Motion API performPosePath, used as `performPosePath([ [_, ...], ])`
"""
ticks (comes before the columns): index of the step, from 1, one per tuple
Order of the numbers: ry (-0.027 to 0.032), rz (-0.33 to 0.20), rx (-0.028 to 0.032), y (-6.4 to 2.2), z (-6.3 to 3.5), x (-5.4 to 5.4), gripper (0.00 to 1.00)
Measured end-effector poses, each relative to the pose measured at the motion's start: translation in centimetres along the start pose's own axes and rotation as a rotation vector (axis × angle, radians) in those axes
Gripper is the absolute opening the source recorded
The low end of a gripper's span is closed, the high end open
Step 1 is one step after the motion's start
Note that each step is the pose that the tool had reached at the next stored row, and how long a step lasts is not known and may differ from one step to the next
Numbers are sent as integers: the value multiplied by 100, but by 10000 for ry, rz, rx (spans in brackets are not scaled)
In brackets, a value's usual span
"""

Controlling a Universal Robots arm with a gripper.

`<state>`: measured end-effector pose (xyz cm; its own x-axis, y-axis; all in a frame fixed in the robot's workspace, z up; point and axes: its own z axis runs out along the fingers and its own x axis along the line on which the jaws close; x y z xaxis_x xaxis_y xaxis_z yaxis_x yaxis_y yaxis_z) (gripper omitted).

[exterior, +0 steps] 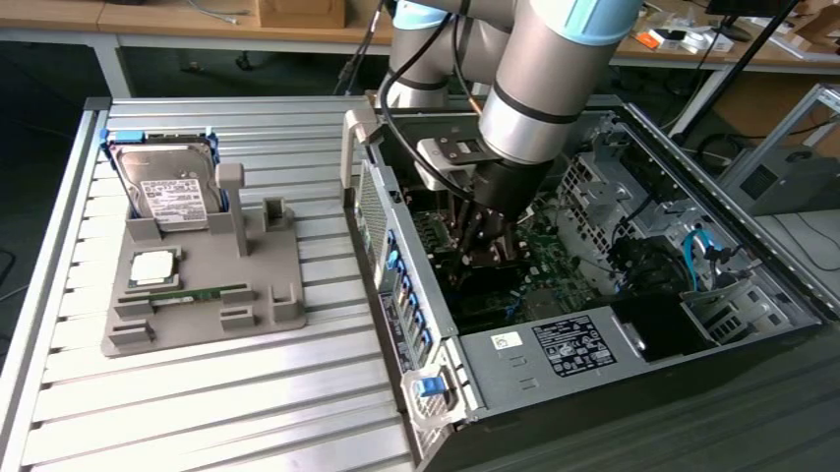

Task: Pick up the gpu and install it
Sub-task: 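Press down on the gpu until it lock into place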

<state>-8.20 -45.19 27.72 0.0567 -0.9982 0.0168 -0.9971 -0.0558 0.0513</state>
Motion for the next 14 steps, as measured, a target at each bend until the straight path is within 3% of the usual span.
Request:
performPosePath([
  [5, 0, 2, 41, 14, -26, -1, 11],
  [14, -13, 0, 42, 37, -11, -36, 11],
])
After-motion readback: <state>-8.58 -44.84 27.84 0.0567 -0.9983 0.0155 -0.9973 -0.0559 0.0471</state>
